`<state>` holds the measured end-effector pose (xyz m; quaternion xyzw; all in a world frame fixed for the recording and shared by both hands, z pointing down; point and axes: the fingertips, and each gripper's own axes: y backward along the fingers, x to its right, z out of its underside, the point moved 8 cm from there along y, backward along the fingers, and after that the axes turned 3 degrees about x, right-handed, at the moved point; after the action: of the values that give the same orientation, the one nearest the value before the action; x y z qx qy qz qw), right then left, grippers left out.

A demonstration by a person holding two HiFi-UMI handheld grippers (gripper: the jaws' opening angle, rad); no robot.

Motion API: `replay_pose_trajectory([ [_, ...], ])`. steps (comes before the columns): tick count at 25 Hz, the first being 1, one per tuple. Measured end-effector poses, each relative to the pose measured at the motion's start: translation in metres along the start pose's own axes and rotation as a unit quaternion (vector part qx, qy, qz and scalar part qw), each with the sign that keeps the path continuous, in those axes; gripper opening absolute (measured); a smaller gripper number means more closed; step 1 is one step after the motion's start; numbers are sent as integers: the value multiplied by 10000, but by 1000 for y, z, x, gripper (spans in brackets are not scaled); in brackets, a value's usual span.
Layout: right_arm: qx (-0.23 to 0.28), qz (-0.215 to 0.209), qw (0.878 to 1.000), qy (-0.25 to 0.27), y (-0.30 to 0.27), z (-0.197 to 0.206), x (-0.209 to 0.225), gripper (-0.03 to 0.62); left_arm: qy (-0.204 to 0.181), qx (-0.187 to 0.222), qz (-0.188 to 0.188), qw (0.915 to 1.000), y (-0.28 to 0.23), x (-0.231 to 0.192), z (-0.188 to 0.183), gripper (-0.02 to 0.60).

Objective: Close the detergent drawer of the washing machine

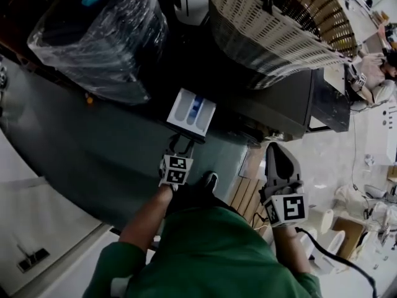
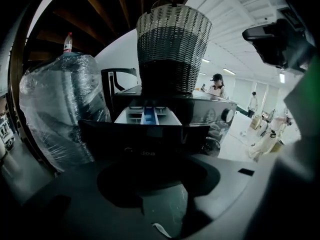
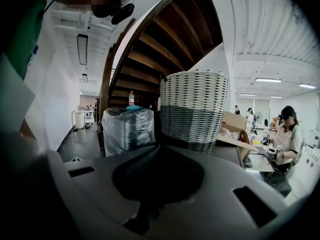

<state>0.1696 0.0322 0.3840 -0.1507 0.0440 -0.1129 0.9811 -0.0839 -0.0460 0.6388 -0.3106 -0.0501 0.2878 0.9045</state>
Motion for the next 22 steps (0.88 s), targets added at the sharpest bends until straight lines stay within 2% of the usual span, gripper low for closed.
replay_pose_trajectory([
  [8, -225, 270, 9994, 27, -9, -4, -11, 23, 19, 45, 137, 9999, -3, -4, 1, 204],
  [15, -340, 303, 9989, 84, -18, -6, -23, 23, -7, 51, 214, 9998, -9, -8, 8, 212],
  [22, -393, 452, 9982, 2, -24, -8, -31, 23, -163, 127, 326, 9993, -22, -14, -14, 212],
])
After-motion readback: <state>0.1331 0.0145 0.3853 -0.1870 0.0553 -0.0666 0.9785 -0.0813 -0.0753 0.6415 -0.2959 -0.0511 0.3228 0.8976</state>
